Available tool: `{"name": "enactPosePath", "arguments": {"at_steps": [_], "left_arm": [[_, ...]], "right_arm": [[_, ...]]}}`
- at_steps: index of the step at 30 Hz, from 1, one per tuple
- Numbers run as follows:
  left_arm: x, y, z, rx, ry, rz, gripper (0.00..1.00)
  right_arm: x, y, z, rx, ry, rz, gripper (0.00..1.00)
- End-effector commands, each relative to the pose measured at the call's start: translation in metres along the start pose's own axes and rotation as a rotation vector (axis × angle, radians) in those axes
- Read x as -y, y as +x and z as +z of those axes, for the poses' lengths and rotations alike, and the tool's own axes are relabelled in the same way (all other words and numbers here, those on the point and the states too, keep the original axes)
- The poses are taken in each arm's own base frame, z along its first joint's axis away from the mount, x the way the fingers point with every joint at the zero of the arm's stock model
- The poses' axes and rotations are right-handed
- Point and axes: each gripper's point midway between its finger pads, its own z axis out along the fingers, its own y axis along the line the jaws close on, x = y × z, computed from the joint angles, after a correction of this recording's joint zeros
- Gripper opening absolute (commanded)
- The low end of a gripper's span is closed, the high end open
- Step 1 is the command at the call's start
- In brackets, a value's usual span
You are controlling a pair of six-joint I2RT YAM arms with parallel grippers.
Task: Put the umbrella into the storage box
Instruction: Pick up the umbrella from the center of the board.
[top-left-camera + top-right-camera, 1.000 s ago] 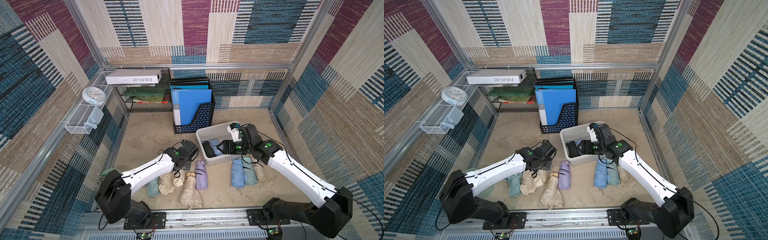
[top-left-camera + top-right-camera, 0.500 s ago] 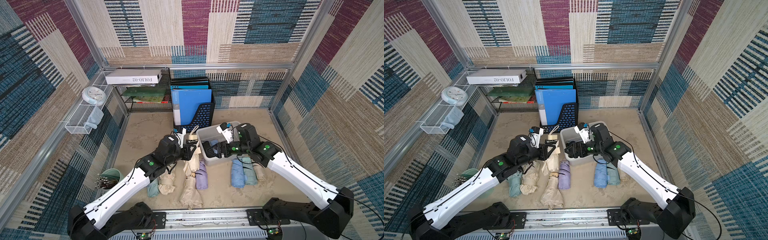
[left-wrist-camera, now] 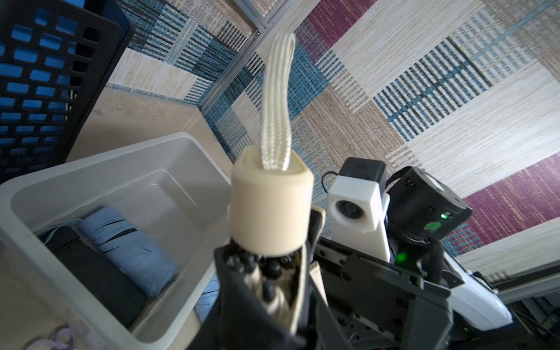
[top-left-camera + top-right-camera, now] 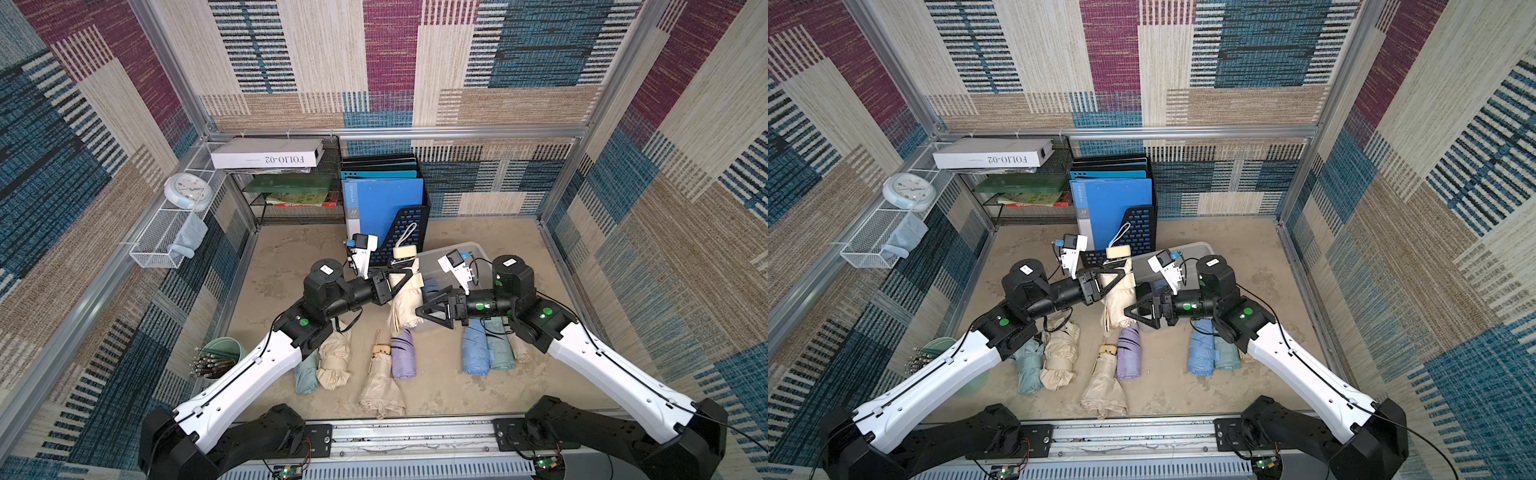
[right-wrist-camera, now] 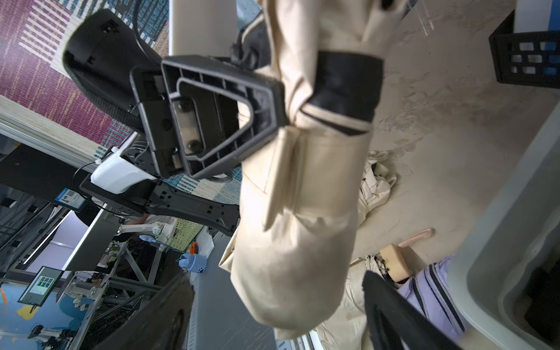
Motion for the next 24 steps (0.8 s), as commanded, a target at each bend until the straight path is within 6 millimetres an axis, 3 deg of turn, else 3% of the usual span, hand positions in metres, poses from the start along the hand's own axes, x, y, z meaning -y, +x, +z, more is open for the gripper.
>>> {"name": "enactPosePath", "arguments": {"at_steps": [1, 6, 10, 19, 24], "left_arm": [[0.034, -0.021, -0.003, 0.073, 0.152, 0.021, 0.24], [0.037, -0.02, -0.001, 0.065, 0.176, 0.012, 0.24], [0.04, -0.021, 0.0, 0.07, 0.197, 0.006, 0.23], [0.041, -0.025, 0.005, 0.082, 0.217, 0.014, 0.24], [0.038, -0.024, 0.006, 0.077, 0.2, 0.023, 0.32]], "right_arm": [[-0.013, -0.015, 0.001, 0.042, -0.044, -0.045, 0.91], [-0.026, -0.027, 0.005, 0.062, -0.128, -0.029, 0.89], [-0.032, -0.034, 0.009, 0.061, -0.165, -0.036, 0.78], [-0.028, -0.044, 0.017, 0.08, -0.166, -0.025, 0.42], [-0.021, -0.046, 0.021, 0.083, -0.144, -0.015, 0.23]]}}
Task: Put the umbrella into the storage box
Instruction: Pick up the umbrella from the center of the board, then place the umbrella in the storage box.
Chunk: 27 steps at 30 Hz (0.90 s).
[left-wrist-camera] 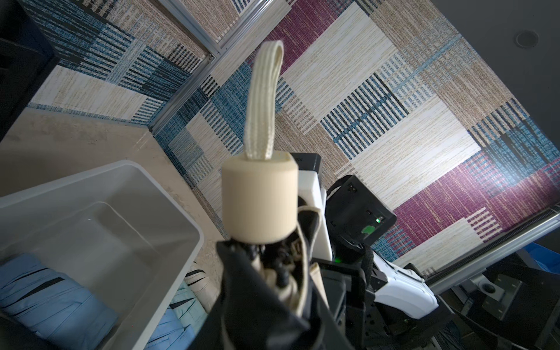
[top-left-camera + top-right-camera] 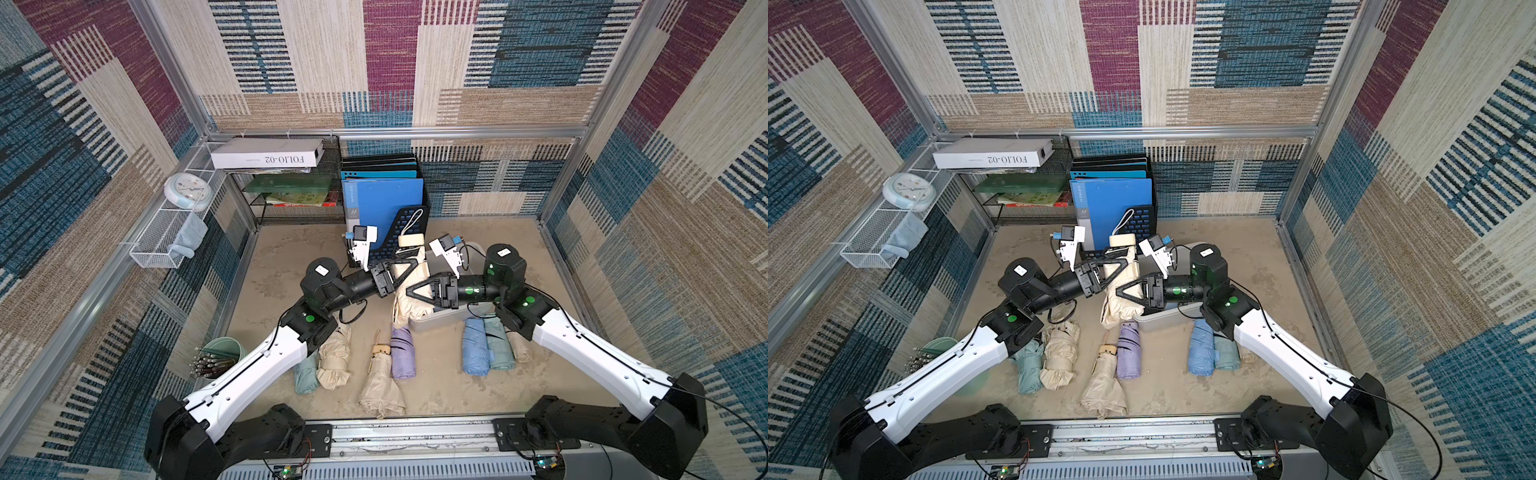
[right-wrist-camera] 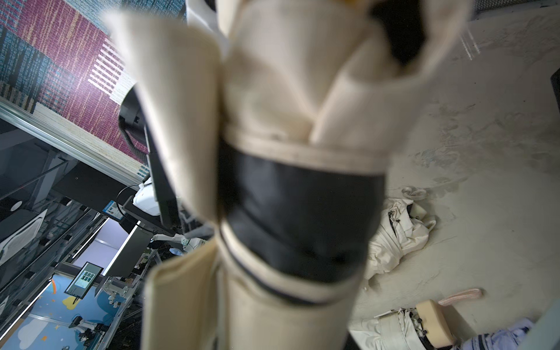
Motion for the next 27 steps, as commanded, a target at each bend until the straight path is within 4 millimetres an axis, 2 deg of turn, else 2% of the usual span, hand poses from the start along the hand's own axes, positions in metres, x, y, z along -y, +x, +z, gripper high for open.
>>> {"name": "enactPosePath", "arguments": {"at_steps": [1, 3, 4, 5, 7, 8, 12, 14, 18, 21, 27], "left_arm": [[0.011, -0.006, 0.001, 0.013, 0.039, 0.052, 0.36], [0.009, -0.006, 0.001, 0.014, 0.025, 0.057, 0.5], [0.007, -0.006, 0.001, 0.013, 0.014, 0.057, 0.61], [0.004, -0.006, 0.001, 0.016, 0.0, 0.055, 0.75], [0.0, -0.007, -0.001, 0.028, -0.031, 0.055, 0.95], [-0.003, -0.008, -0.003, 0.035, -0.052, 0.054, 0.99], [-0.01, -0.011, -0.013, 0.058, -0.128, 0.074, 1.0], [-0.02, -0.01, -0.02, 0.063, -0.203, 0.075, 1.0], [-0.058, 0.002, -0.034, 0.021, -0.411, 0.043, 0.99], [-0.085, 0.017, -0.038, -0.028, -0.53, -0.029, 0.96], [-0.13, 0.051, -0.034, -0.099, -0.652, -0.214, 0.87]], "right_arm": [[-0.008, -0.01, 0.002, 0.026, -0.019, -0.035, 0.2], [-0.004, -0.012, 0.002, 0.031, 0.007, -0.033, 0.16], [-0.002, -0.013, 0.001, 0.033, 0.022, -0.033, 0.15], [0.001, -0.014, 0.001, 0.034, 0.038, -0.032, 0.14], [0.007, -0.015, -0.002, 0.037, 0.07, -0.03, 0.12], [0.012, -0.015, -0.004, 0.038, 0.091, -0.028, 0.11], [0.039, -0.018, -0.024, 0.053, 0.22, -0.015, 0.1], [0.057, -0.017, -0.037, 0.051, 0.322, -0.02, 0.1], [0.1, -0.01, -0.067, -0.033, 0.585, -0.05, 0.1], [0.129, -0.002, -0.084, -0.134, 0.764, -0.067, 0.1], [0.172, 0.01, -0.111, -0.292, 1.005, -0.072, 0.1]]}}
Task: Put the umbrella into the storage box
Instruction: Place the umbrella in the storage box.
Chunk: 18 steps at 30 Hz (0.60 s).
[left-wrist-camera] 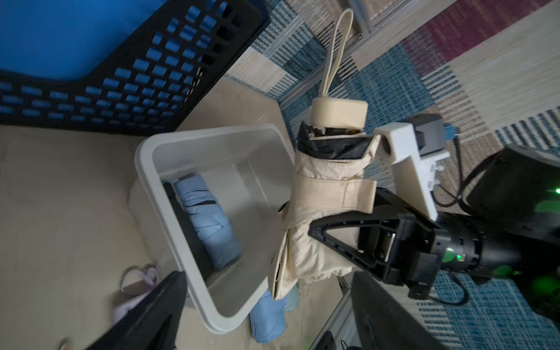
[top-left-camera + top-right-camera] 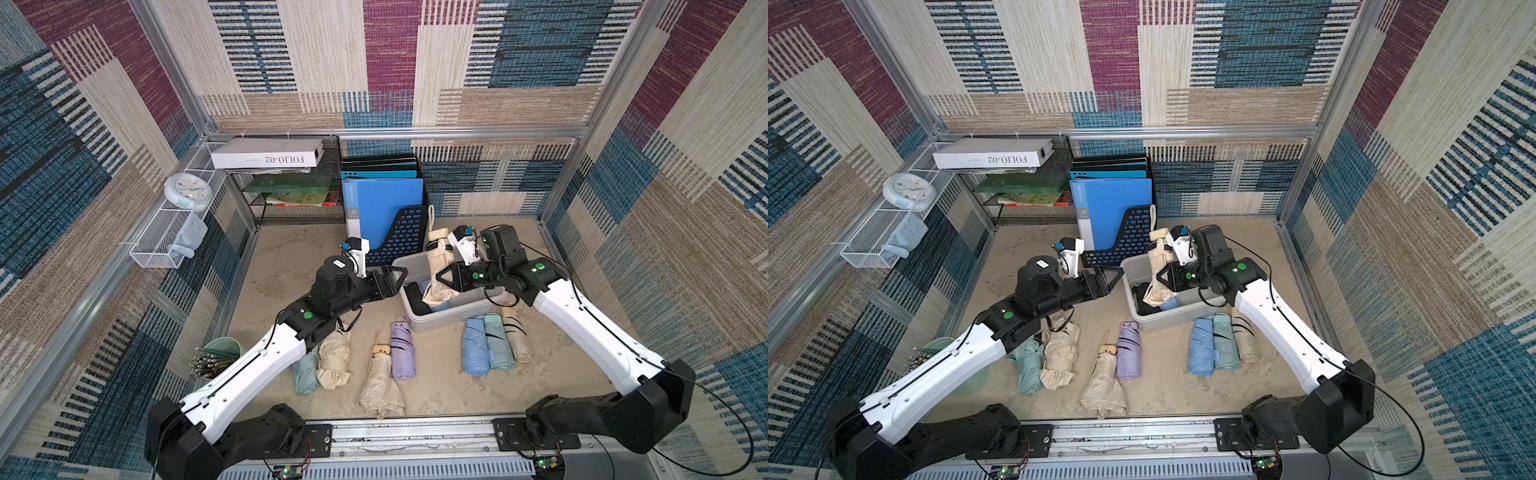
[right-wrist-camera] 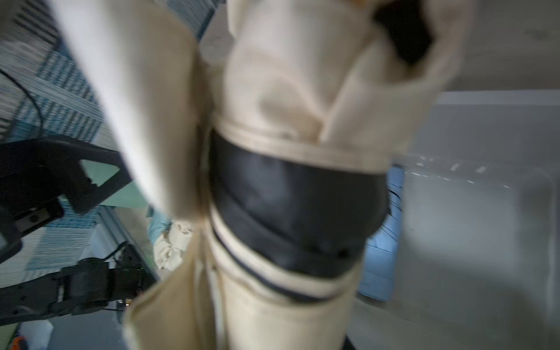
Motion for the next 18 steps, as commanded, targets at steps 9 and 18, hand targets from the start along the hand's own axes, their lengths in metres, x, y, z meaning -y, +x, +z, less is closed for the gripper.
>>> {"name": "enactPosePath", "arguments": {"at_steps": [9, 18], "left_arm": [[-0.034, 0.029, 0.041, -0.151, -0.123, -0.119, 0.83], [-0.052, 0.046, 0.069, -0.216, -0.158, -0.159, 0.75]], "right_arm": [[0.079, 0.031, 0.021, -0.24, 0.392, -0.092, 0.09], [0.088, 0.05, 0.046, -0.35, 0.374, -0.129, 0.09]]}}
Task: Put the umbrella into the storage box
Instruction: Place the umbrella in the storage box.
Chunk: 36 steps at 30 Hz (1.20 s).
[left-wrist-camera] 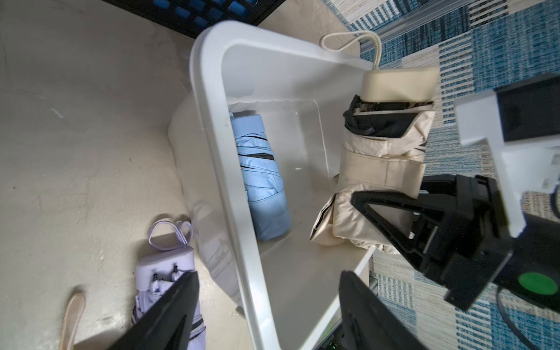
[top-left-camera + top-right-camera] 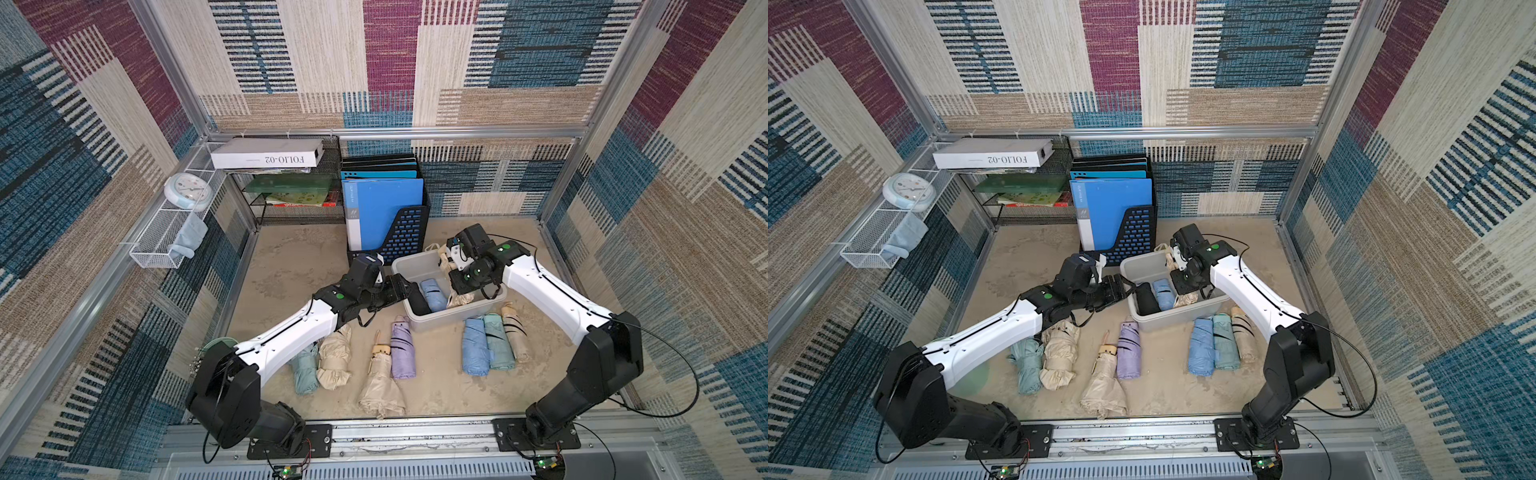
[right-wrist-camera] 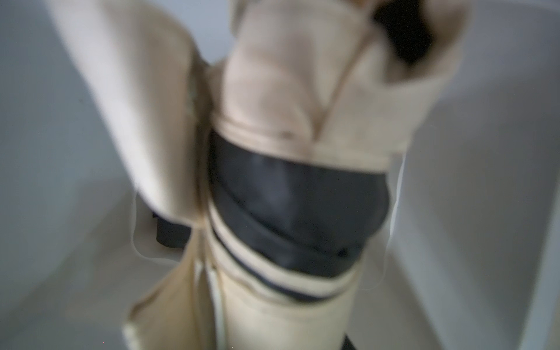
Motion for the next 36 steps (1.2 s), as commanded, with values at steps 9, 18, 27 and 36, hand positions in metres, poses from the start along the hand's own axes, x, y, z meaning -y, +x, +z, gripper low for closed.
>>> {"name": "enactPosePath", "arguments": {"at_steps": [9, 18, 27, 36], "left_arm": [[0.002, -0.005, 0.022, -0.017, 0.006, -0.02, 0.67], [-0.003, -0.004, 0.031, -0.029, -0.019, -0.028, 0.58], [0.0, -0.005, 0.03, -0.018, -0.024, -0.018, 0.57], [0.002, -0.01, 0.018, 0.016, -0.03, 0.012, 0.61]], "right_arm": [[0.002, 0.031, 0.034, -0.102, -0.036, -0.01, 0.09], [0.006, 0.033, 0.056, -0.12, -0.054, 0.044, 0.11], [0.008, 0.034, 0.078, -0.132, -0.07, 0.091, 0.26], [0.019, 0.021, 0.05, -0.051, -0.045, 0.115, 0.62]]}}
